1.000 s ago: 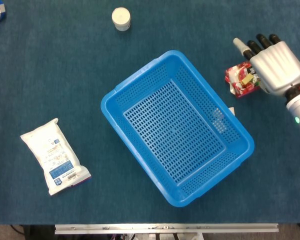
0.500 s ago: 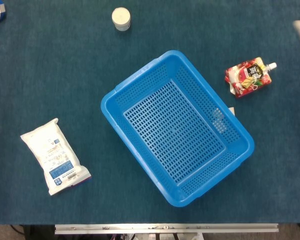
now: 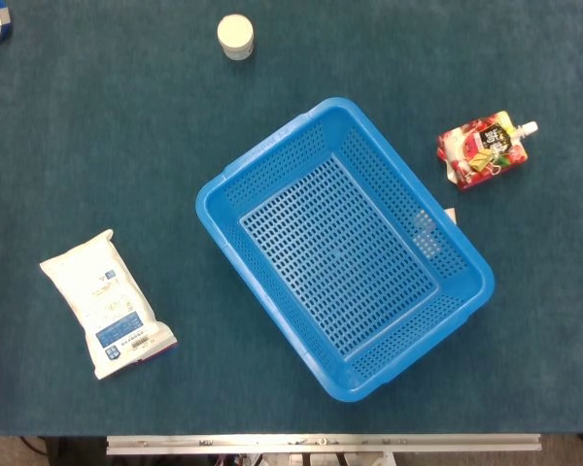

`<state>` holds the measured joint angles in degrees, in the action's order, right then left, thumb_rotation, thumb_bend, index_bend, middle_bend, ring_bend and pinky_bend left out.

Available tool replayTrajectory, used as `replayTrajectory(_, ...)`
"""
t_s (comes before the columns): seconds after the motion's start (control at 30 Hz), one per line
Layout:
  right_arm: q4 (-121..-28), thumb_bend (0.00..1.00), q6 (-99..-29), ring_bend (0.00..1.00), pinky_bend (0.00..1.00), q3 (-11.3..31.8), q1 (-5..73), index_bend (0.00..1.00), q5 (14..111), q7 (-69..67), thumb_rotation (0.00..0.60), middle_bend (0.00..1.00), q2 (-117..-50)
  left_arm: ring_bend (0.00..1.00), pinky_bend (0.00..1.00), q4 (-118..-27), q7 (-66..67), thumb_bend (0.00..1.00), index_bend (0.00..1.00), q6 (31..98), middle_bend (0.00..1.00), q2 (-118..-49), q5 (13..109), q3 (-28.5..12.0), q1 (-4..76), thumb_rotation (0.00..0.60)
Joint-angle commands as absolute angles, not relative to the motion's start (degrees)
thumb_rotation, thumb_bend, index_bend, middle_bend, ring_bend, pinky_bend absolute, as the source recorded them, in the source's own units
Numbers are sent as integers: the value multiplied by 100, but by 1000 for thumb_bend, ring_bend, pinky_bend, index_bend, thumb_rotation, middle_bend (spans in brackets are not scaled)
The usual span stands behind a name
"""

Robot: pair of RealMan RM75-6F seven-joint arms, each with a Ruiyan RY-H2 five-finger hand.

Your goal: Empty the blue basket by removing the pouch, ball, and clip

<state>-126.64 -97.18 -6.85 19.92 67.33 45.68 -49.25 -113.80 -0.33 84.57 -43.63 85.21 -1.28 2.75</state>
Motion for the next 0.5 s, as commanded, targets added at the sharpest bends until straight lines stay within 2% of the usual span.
replayTrajectory(0.03, -12720, 249, -9849, 163, 240, -731, 1773, 163, 6957, 4661, 600, 327, -4965, 0, 0, -11316, -117, 0, 69, 8451, 0, -4304, 8572, -111, 274, 600)
replayTrajectory(0.5, -12793, 250, -9827, 162, 240, -460, 1380, 163, 7227, 4824, 600, 327, -5035, 0, 0, -11060, -533, 0, 69, 8490, 0, -4184, 8679, -80, 252, 600)
